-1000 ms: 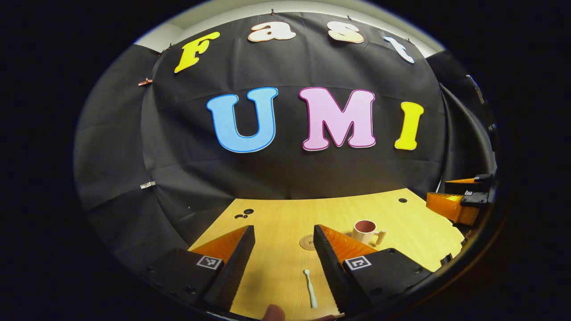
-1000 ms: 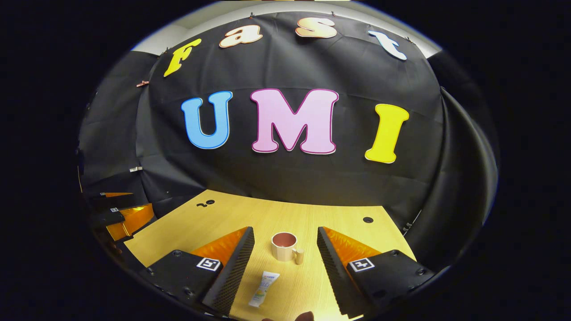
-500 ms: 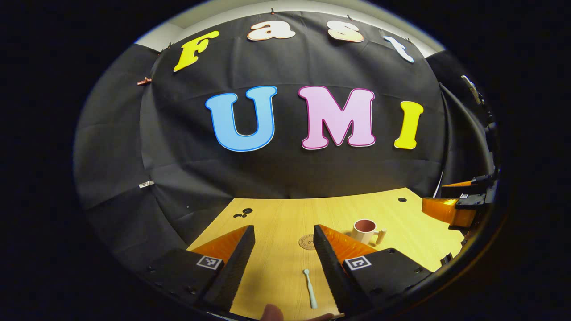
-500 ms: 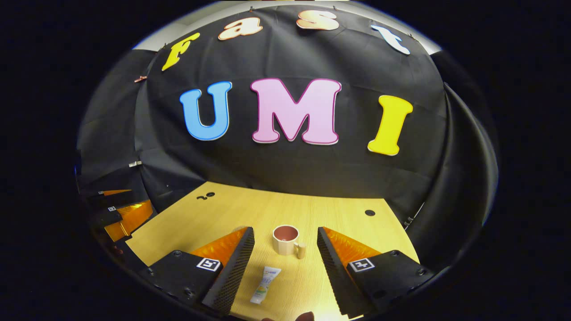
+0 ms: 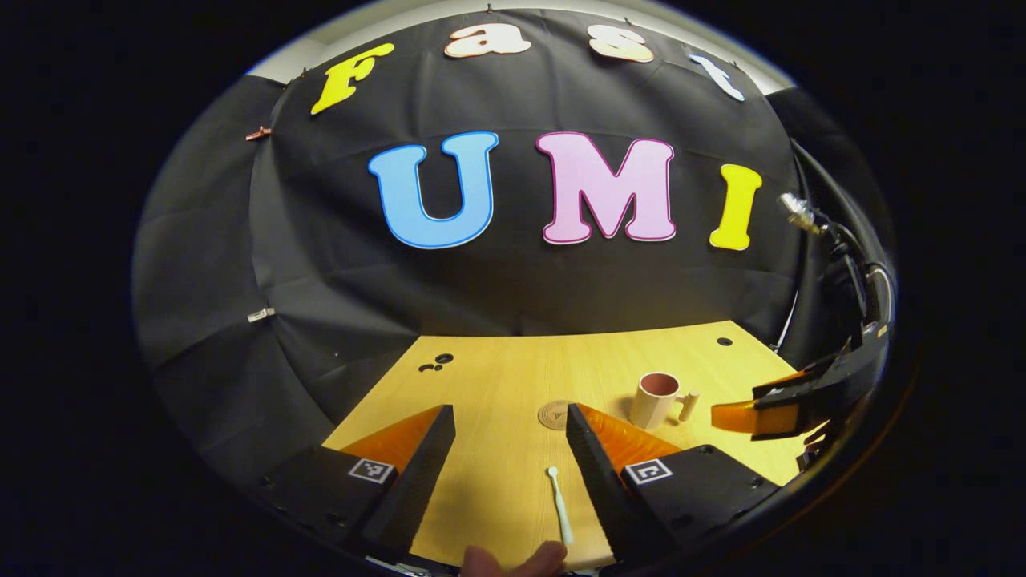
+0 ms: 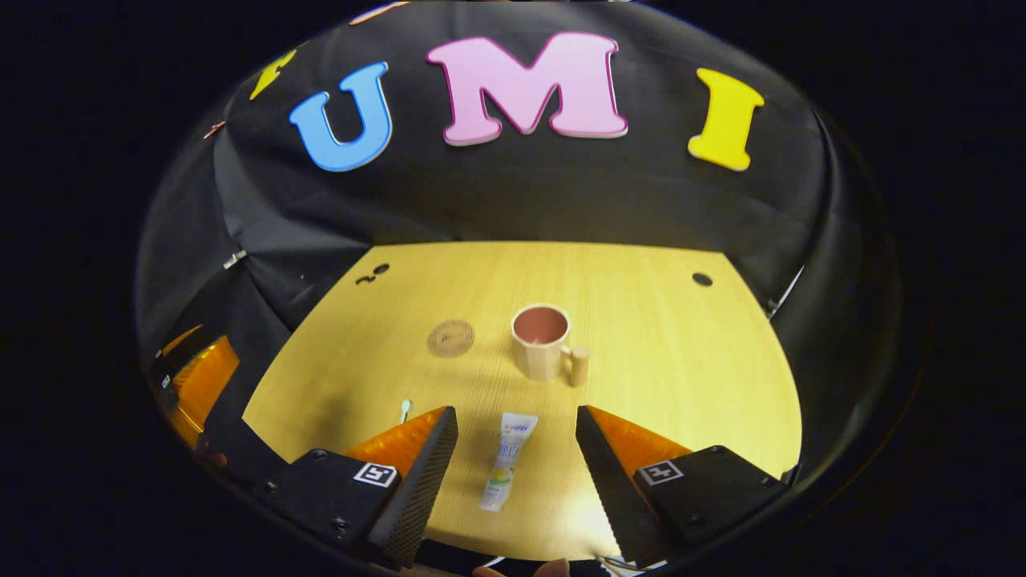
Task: Put the toothbrush and toothpaste on the desktop into the cup, then pick up the cup and place it on the coaster on the desktop.
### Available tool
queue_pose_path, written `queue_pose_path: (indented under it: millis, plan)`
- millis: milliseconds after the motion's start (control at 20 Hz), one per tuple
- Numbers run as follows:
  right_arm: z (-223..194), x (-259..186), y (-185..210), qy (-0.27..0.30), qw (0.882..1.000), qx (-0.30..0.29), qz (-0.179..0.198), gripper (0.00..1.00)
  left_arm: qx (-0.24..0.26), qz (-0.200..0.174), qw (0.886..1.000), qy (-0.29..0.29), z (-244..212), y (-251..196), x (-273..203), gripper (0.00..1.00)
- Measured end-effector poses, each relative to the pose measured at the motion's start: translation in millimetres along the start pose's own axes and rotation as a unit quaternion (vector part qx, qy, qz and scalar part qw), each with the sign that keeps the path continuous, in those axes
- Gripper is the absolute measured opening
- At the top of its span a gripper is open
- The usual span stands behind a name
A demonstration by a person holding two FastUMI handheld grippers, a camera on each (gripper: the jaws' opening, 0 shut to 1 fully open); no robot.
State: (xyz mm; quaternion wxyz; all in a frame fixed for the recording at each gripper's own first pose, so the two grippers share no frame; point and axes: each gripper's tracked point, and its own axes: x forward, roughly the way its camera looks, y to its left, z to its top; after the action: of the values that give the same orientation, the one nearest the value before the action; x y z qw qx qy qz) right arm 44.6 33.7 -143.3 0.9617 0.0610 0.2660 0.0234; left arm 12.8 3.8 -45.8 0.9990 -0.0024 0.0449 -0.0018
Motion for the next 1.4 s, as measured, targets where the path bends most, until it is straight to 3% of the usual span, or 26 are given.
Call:
queue_pose_path:
  millis: [250,450,1150,1200,1250,1400]
  plan:
    - [-44.4,51.9,11.9,0.085,0.996,0.029,0.009,0.90,-0.013,0.003,1.000,0.025,-22.6,6.4,-0.6,0.89]
    - [-72.1,90.1,10.4,0.135,0.990,0.041,-0.008,0.92,-0.016,0.006,0.999,0.043,-40.3,12.2,-2.5,0.89]
    - [-115.4,137.5,6.0,0.213,0.976,0.025,-0.045,0.78,-0.025,-0.002,0.996,0.082,-72.1,15.0,2.4,0.89]
    - [-117.7,138.3,3.5,0.216,0.975,0.033,-0.048,0.65,-0.025,-0.002,0.996,0.081,-71.4,14.7,2.4,0.89]
    - [-121.1,138.6,0.2,0.223,0.973,0.039,-0.054,0.65,-0.025,-0.002,0.996,0.081,-71.9,15.4,3.0,0.89]
    - [-130.1,135.5,0.4,0.241,0.968,0.052,-0.043,0.29,-0.026,-0.005,0.996,0.086,-72.3,12.8,4.4,0.89]
